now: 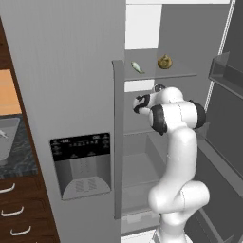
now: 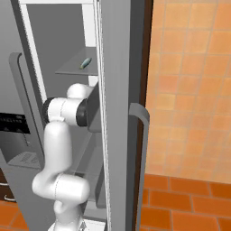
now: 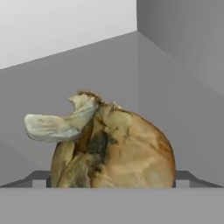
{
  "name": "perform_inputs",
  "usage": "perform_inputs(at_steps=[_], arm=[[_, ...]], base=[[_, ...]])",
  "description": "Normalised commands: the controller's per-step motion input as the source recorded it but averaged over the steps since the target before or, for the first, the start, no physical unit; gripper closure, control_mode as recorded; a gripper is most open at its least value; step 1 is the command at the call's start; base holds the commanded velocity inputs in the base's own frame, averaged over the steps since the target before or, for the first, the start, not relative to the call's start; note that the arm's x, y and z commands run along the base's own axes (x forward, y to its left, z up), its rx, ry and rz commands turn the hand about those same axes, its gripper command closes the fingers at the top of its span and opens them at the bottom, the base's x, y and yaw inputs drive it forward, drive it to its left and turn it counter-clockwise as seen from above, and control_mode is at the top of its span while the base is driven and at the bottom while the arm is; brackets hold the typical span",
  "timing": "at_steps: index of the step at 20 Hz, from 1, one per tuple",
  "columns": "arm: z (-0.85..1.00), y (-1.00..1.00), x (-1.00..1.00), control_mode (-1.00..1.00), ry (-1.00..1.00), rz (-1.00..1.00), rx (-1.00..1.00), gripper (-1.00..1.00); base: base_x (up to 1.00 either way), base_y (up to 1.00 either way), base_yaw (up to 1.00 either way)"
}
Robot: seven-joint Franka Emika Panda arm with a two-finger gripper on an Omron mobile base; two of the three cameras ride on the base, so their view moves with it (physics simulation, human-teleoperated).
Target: Place one onion and one fish in each tupperware on the nearby counter, to pack two identical lunches.
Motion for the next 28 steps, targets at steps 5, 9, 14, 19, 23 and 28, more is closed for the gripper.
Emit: perform_inputs(at_steps=[5,9,14,19,23,28], arm=[[-0.20,0.00,0.31,-1.00,0.00,-0.01,0.00,-1.00],[-0.56,0.00,0.18,-1.00,0.02,-0.02,0.00,1.00],[-0.49,0.03,-0.40,-1.00,0.05,-0.04,0.00,1.00],[0.00,0.19,-1.00,-1.00,-0.08,-0.01,0.00,1.00],[-0.04,0.53,-1.00,-1.00,-0.16,0.00,-0.04,1.00],[0.15,0.31,-1.00,-1.00,-0.16,0.00,-0.02,1.00]], base=[[0.00,0.00,0.00],[0.00,0.00,0.00],[0.00,0.00,0.00],[0.00,0.00,0.00],[0.00,0.00,0.00],[0.00,0.00,0.00]])
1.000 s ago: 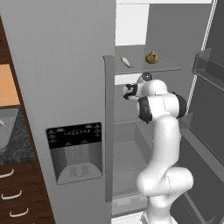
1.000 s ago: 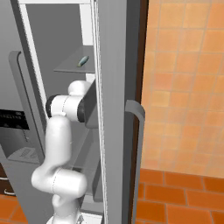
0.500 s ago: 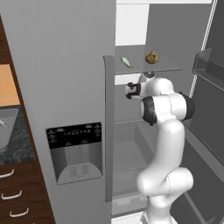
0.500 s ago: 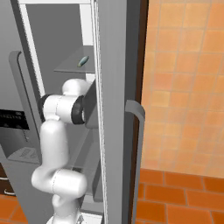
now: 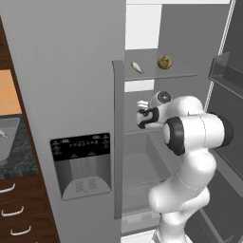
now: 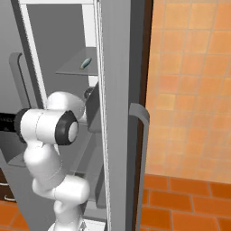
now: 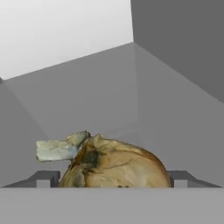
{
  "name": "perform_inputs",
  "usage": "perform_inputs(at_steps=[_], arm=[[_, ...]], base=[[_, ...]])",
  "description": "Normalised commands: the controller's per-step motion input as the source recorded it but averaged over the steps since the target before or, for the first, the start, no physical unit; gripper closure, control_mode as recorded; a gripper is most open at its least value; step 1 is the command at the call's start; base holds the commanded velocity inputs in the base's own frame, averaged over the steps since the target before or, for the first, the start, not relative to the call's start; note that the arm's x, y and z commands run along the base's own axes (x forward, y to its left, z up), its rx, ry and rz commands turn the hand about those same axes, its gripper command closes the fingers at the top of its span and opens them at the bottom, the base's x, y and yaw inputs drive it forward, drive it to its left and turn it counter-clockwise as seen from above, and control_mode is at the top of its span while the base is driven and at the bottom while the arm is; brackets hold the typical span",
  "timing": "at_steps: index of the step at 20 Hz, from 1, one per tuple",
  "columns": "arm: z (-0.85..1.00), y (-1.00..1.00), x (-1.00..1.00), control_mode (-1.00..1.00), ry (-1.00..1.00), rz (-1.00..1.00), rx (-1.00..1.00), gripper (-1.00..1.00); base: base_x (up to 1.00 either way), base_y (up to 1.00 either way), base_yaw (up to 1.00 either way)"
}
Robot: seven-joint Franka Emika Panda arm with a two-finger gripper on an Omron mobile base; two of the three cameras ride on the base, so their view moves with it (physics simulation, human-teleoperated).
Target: Place one onion and one fish in each tupperware on the nearby counter, to pack two identical lunches.
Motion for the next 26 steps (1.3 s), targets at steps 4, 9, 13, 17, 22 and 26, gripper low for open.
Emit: perform_inputs(at_steps=[4,9,13,17,22,26], arm=[[0.91,0.00,-1.00,-1.00,-0.08,0.00,0.00,1.00],[1.00,0.00,-1.00,-1.00,0.00,0.01,0.00,1.00],[0.98,0.11,-1.00,-1.00,0.15,0.07,0.00,1.00],[0.51,0.07,-1.00,-1.00,0.23,0.11,0.00,1.00],[0.03,0.07,-1.00,-1.00,0.25,0.07,0.00,1.00],[-0.01,0.21,-1.00,-1.00,0.26,0.15,-0.03,1.00]], base=[[0.00,0.00,0.00],[0.00,0.00,0.00],[0.00,0.00,0.00],[0.00,0.00,0.00],[0.00,0.00,0.00],[0.00,0.00,0.00]])
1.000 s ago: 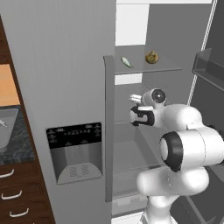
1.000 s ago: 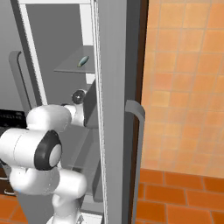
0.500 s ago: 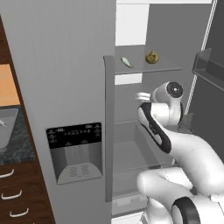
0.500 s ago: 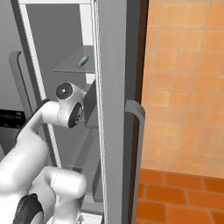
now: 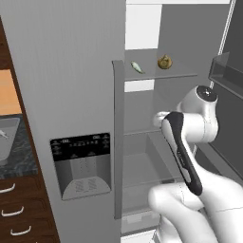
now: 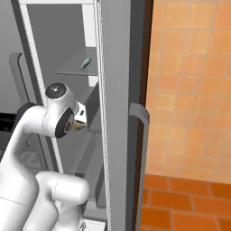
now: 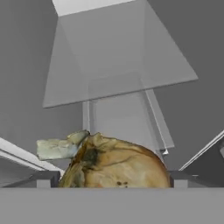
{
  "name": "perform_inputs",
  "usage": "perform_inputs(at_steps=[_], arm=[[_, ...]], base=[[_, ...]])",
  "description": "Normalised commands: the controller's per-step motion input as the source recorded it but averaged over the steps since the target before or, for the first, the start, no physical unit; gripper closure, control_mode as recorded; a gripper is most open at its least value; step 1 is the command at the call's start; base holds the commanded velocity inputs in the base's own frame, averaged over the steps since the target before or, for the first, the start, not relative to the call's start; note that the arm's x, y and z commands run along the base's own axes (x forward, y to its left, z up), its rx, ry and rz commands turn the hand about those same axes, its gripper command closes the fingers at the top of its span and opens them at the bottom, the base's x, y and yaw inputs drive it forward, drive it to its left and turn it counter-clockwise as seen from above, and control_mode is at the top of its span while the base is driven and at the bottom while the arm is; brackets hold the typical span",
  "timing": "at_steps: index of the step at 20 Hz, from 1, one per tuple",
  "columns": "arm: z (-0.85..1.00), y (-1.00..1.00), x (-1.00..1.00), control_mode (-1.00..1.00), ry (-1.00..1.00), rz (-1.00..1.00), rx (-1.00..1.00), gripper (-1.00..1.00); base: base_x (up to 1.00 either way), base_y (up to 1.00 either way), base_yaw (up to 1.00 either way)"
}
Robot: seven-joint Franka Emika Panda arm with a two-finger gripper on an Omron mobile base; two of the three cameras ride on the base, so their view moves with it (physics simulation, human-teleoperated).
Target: Place one onion and one fish in each tupperware on the nearby counter, to pack two identical lunches.
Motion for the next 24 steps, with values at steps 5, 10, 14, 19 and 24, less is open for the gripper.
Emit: perform_inputs(at_steps=[5,10,14,19,24], arm=[[-0.08,0.47,-1.00,-1.00,0.24,0.20,-0.11,1.00],[0.00,0.00,0.00,1.00,0.00,0.00,0.00,1.00],[0.00,0.00,0.00,1.00,0.00,0.00,0.00,1.00],[0.00,0.00,0.00,1.00,0.00,0.00,0.00,1.00],[0.00,0.00,0.00,1.00,0.00,0.00,0.00,1.00]], base=[[0.00,0.00,0.00],[-0.99,0.96,0.25],[-0.39,1.00,0.13],[0.45,1.00,-0.07],[0.94,1.00,-0.10]])
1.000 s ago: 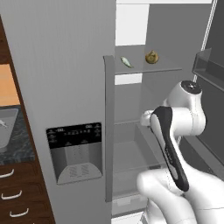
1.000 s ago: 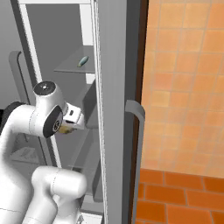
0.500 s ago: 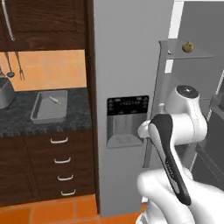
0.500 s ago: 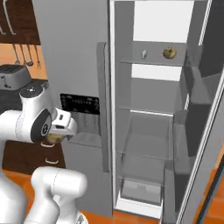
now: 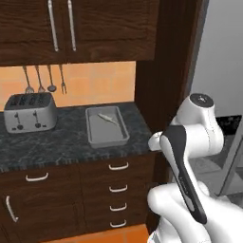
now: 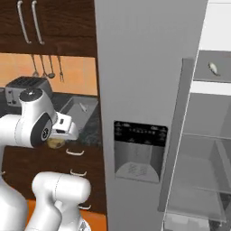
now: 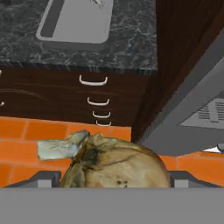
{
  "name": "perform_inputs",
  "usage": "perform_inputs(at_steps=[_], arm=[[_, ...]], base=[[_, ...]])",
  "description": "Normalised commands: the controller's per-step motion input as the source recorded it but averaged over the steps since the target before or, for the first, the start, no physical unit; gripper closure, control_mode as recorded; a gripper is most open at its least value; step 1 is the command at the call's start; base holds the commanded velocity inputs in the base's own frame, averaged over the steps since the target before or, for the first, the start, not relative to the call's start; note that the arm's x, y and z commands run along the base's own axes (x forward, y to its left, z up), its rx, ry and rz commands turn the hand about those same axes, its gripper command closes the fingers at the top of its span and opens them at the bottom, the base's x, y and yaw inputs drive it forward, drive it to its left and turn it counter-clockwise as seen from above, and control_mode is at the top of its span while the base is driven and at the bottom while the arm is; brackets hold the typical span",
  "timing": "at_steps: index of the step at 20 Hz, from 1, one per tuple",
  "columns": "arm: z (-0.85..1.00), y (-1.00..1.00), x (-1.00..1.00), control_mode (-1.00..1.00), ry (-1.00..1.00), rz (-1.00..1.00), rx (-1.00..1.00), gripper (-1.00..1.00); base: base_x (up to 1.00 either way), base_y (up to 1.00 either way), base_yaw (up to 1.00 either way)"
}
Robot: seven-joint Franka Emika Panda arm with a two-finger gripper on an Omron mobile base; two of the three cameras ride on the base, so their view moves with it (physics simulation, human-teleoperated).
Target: Place one onion and one fish in each tupperware on the nearby counter, to pack two identical lunches.
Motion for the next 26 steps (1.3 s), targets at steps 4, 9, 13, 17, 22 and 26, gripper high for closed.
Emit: perform_inputs(at_steps=[4,9,13,17,22,26], arm=[[0.00,0.00,0.00,1.00,0.00,0.00,0.00,1.00],[0.00,0.00,0.00,1.00,0.00,0.00,0.00,1.00],[-0.45,-0.04,0.50,-1.00,0.00,-0.09,-0.08,1.00],[-0.93,-0.73,0.68,-1.00,0.00,-0.03,0.00,1.00],[-0.94,-0.70,0.84,-1.00,0.00,0.00,0.00,1.00],[-0.81,-0.10,0.98,-1.00,0.00,0.00,0.00,1.00]], base=[[1.00,1.00,-0.12],[1.00,0.99,-0.17],[0.23,0.13,-0.05],[0.00,0.00,0.00],[0.00,0.00,0.00],[0.00,0.00,0.00]])
